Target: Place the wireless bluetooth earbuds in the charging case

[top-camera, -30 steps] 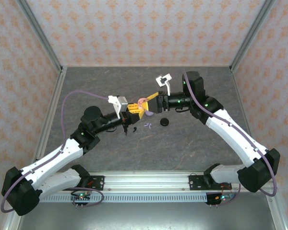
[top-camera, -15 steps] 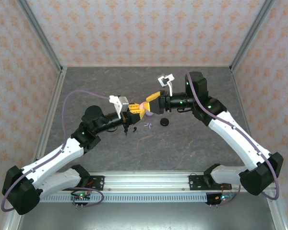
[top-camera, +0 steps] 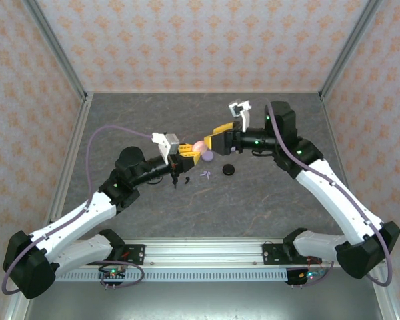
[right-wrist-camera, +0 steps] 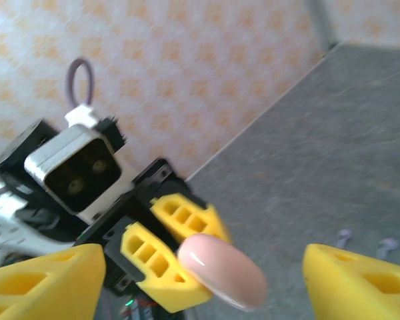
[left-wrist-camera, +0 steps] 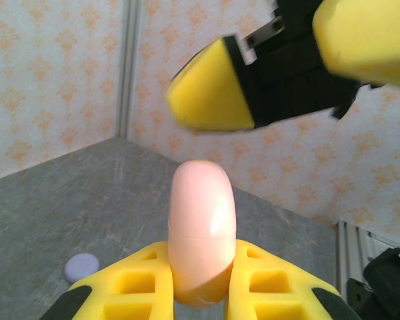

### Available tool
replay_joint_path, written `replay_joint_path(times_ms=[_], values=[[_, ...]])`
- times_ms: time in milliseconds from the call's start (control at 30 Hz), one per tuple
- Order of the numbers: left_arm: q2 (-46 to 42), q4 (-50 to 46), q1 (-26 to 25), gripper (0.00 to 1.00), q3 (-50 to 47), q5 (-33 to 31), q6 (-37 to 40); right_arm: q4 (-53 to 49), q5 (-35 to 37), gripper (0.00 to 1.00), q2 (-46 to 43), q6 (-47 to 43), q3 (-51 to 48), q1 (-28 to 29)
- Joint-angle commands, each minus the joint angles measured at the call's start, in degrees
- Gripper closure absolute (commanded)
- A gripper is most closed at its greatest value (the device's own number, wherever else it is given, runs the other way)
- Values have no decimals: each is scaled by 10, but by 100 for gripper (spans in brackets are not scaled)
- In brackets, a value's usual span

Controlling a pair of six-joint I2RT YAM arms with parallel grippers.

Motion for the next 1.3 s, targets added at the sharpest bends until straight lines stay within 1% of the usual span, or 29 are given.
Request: replay_joint_path(times_ms=[0,67,133,233,333,467,533,600,833,1033,1100,1167,1267], values=[[13,-45,1,100,21,-72,12,5,152,17,-48,8,-24,-14],[32,-68,14,100,29,-84,3,0,215,13,-61,14,-43,-17],[56,-77,37,100,35,-87,-21,-1,270,10,-76,28,-67,-19],[96,-70,77,100,35,-91,-60,-8,318,9,-87,45,-93,-19],[149,-73,116,100,46,-83,-89,-25,348,9,-86,57,-108,-19],[242,-117,152,100,90,-76,-109,-33,361,9,-85,66,-125,-19],[296,-126,175,100,117,-45,-124,-30,360,9,-84,68,-131,-19],[340,-136,190,100,145,-30,-140,-31,359,9,-84,69,-134,-20],[470,-197,202,100,247,-7,-150,-54,365,9,-84,66,-139,-19],[542,-195,207,100,280,4,-168,-64,373,9,-89,70,-147,-20],[560,-191,207,97,286,13,-178,-63,371,9,-87,72,-146,-20],[571,-187,207,92,288,19,-185,-64,371,9,-85,71,-145,-19],[582,-184,209,80,288,20,-190,-71,374,9,-80,66,-140,-19]])
